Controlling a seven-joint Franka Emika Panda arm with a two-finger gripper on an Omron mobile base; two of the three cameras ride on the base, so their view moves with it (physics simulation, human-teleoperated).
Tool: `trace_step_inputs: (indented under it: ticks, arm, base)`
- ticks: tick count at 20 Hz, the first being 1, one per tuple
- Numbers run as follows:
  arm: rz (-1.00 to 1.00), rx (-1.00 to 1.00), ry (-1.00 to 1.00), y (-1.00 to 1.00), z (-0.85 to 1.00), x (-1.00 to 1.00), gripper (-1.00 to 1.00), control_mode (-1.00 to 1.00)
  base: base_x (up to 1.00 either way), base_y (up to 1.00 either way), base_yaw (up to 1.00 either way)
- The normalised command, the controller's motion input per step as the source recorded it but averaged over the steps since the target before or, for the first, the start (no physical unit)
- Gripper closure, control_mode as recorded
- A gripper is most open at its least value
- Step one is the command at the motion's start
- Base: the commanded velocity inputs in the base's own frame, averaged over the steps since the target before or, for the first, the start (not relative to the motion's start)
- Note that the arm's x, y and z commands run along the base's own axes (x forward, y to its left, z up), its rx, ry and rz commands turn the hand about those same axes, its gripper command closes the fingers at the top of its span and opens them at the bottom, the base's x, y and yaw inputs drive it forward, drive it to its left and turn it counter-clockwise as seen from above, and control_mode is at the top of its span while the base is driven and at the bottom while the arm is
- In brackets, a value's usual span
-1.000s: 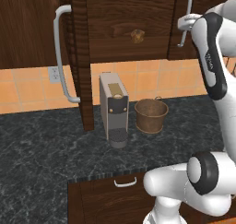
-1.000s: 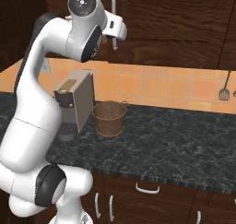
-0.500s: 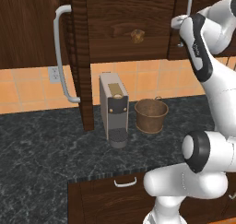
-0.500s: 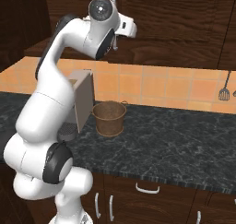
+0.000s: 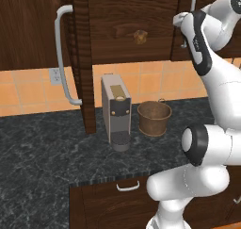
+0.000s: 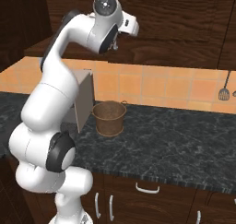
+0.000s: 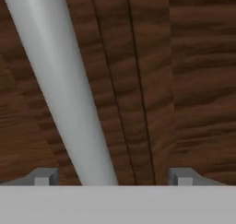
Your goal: Open the cabinet, pick up the bread from the cabinet and place it in the basket. Then move the basket to the dining counter.
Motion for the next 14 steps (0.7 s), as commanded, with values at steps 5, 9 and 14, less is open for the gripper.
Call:
trace_step_inputs:
  ticks: [5,9,14]
  arm:
    - [0.00,0.00,-0.11,0.16,-0.20,0.33,1.00,-1.00]
    - [-0.01,0.00,-0.33,0.17,-0.61,0.06,1.00,-1.00]
    - [-0.05,0.01,-0.30,0.18,-0.41,0.40,1.00,-1.00]
  base:
    - [0.00,0.00,0.00]
    - [0.00,0.00,0.00]
    - [0.00,0.00,0.00]
